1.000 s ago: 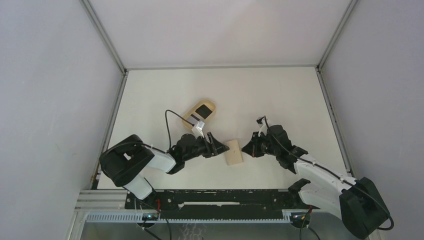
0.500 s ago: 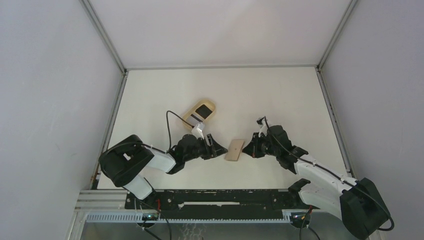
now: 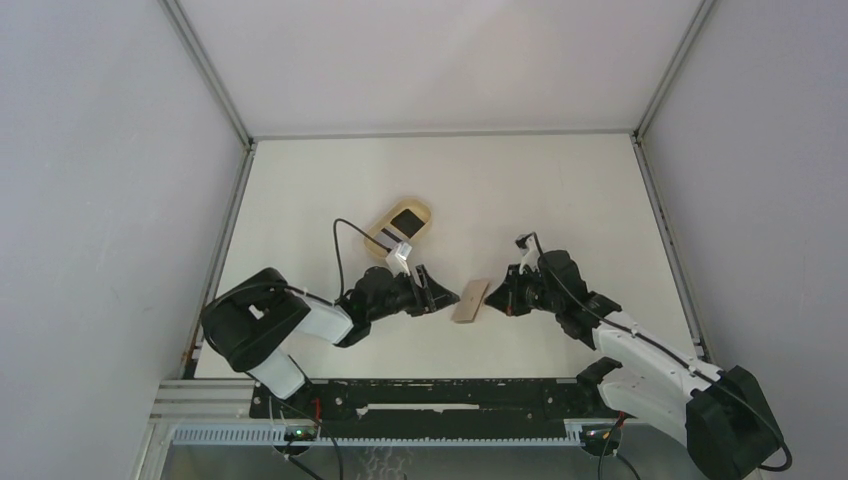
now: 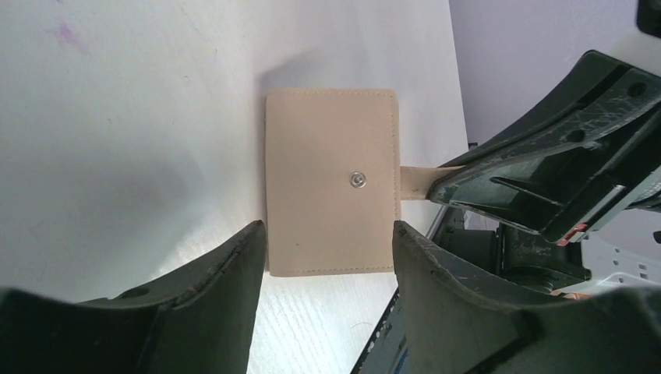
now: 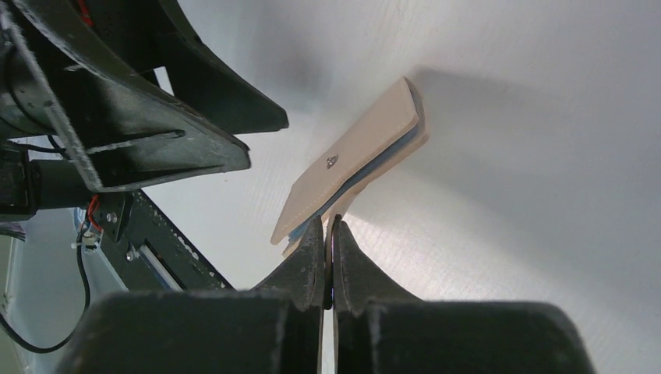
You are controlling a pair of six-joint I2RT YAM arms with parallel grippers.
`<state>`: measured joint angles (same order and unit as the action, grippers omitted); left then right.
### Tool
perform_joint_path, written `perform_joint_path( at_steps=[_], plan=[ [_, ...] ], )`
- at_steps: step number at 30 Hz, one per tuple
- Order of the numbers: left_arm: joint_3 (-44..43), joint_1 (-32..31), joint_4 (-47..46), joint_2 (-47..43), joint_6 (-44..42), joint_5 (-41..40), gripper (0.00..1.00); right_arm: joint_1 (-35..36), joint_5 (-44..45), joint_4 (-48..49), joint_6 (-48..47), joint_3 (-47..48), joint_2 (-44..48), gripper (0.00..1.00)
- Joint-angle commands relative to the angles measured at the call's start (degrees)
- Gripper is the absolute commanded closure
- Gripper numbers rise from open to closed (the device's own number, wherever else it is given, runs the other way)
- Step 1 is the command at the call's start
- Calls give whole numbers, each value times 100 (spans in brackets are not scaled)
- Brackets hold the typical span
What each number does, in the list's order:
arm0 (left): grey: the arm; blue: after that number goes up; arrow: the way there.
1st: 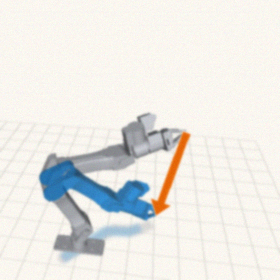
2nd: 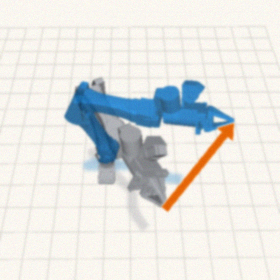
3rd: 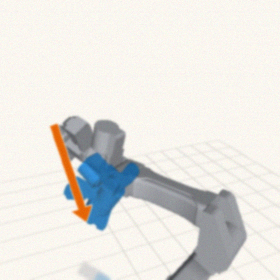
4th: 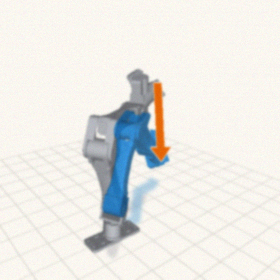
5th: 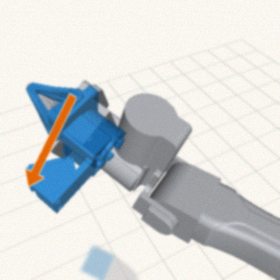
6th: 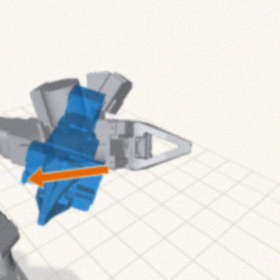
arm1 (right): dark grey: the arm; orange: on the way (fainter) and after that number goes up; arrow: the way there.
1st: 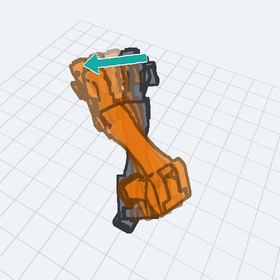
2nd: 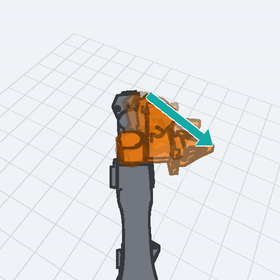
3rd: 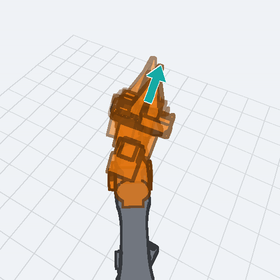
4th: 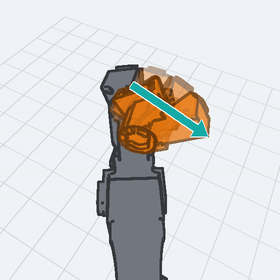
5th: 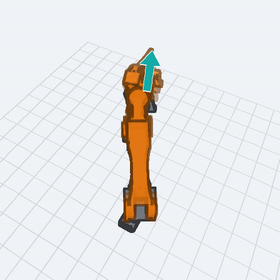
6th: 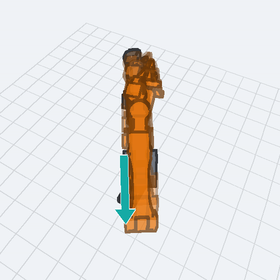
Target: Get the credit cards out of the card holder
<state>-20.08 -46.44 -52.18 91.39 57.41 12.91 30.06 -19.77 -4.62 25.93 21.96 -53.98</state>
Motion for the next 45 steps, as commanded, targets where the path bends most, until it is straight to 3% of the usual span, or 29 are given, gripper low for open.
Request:
perform_joint_path(
  at_steps=[1,19,32,38,45],
  plan=[
    [-301,-1,-258,169,-116,165,35,-35,-122,-9,-22,337,157,100],
    [-308,8,-1499,798,375,422,34,-157,-194,-317,-290,494,-2,100],
    [-324,43,-1625,689,328,654,34,-176,-216,-282,-300,485,-117,100],
    [-519,47,-1050,451,24,869,34,-176,-240,-251,-285,495,-113,100],
    [-894,38,531,-25,-714,754,34,-172,-264,-316,-266,559,-34,100]
  ],
)
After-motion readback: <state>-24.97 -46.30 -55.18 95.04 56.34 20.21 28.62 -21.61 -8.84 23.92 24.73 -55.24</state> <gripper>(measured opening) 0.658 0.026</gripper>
